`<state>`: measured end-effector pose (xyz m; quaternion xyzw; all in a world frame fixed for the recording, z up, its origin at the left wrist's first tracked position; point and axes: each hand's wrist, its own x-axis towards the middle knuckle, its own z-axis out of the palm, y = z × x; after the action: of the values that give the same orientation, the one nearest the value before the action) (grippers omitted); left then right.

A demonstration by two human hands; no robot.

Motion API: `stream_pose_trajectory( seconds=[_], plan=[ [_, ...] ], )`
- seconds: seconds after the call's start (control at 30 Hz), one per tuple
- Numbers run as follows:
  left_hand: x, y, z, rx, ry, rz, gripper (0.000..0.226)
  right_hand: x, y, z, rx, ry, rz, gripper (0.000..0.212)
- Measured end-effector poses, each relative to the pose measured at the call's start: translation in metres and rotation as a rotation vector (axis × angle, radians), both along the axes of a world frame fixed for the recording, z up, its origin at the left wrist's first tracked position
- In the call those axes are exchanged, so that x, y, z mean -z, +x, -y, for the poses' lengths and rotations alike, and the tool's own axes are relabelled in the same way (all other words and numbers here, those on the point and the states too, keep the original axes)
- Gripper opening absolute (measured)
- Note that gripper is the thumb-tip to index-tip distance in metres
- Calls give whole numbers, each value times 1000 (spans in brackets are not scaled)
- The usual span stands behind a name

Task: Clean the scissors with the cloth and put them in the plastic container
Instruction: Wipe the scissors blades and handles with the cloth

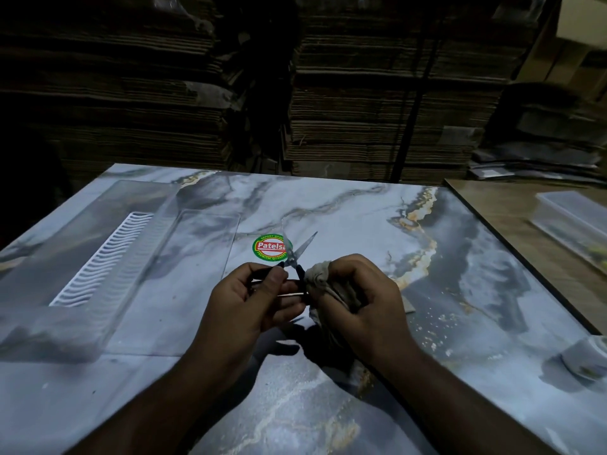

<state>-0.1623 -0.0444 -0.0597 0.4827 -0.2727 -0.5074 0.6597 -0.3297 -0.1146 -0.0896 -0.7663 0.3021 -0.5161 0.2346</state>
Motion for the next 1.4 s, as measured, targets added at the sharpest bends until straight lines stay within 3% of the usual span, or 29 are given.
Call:
stream_pose_trajectory(
  seconds=[0.23,0.43,0.8,0.93,1.1,1.3,1.4],
  plan=[
    [0,1,-4,68,47,80,20,-1,-3,4,113,-163,-10,17],
    [4,-6,-9,143,99,118,21,2,-2,-1,55,-269,-206,12],
    [0,-3,-12,162,106,125,24,2,-2,-3,63,-370,-340,9],
    [-2,-2,-15,162,100,112,24,3,1,1,148,-361,-323,10],
    [-1,-2,-15,157,96,126,21,1,-2,-2,32,-350,-339,8],
    [-3,0,-15,167,79,123,20,-1,-3,0,111,-307,-318,8],
    [-1,-1,-14,160,73,138,19,0,-5,-1,14,-317,-338,10]
  ],
)
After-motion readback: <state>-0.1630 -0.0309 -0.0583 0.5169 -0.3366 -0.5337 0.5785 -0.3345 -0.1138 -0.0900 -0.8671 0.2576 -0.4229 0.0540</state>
